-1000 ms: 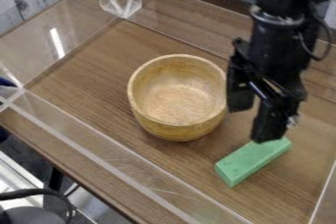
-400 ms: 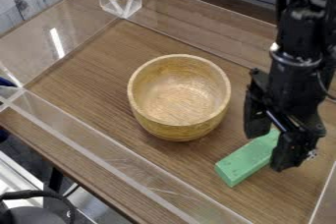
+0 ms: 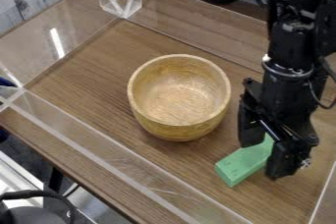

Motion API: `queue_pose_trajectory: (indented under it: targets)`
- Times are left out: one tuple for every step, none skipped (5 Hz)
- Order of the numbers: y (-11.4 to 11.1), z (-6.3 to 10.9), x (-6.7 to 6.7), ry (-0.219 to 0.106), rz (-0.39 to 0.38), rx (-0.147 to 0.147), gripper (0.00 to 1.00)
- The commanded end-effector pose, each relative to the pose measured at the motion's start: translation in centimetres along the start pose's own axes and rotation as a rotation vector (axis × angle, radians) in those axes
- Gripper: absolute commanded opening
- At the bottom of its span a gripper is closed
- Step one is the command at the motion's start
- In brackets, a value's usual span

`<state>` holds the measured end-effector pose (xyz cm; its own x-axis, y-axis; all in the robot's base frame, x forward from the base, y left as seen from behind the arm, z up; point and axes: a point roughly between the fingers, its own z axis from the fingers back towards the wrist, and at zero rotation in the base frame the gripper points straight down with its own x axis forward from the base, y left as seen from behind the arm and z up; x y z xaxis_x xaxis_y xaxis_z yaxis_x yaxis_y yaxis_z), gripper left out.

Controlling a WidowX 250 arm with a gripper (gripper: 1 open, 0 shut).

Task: Put the green block in the brown bowl

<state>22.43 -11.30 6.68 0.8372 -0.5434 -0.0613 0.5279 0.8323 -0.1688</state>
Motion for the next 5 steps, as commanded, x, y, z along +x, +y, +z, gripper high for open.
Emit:
queue_pose_trajectory:
  targets:
    - [0.8,0.0,0.9,-0.031,0.029,-0.017,1.00]
    - [1.7,-1.5,1.4,-0.002,0.068,-0.047,0.00]
    - [1.8,-2.2,0.8,-0.026,0.103,-0.039,1.00]
    - [1.6,-2.1,0.2,-0.062,0.131,-0.026,1.00]
    - [1.6,-2.4,-0.5,-0.085,0.170,-0.014,1.00]
